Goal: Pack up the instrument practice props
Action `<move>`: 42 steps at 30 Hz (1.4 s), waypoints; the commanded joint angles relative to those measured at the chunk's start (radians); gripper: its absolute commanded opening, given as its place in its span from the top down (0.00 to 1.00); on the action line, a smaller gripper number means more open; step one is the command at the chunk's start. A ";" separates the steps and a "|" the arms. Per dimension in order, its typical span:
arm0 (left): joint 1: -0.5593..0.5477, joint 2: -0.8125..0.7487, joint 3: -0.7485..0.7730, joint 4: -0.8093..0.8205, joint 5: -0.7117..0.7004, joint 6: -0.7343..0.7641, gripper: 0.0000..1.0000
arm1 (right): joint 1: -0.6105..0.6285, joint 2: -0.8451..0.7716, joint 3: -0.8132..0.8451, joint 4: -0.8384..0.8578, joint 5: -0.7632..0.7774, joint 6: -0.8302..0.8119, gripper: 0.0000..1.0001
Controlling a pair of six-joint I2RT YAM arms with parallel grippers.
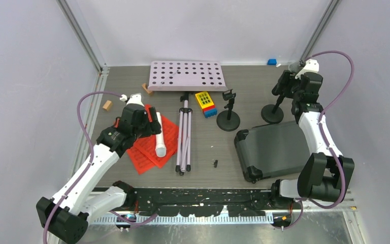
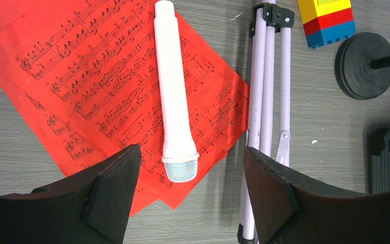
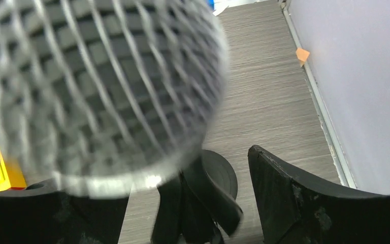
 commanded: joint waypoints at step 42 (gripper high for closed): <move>0.004 -0.031 0.036 0.009 0.097 0.002 0.21 | -0.004 -0.237 0.440 -0.059 -0.544 0.156 0.94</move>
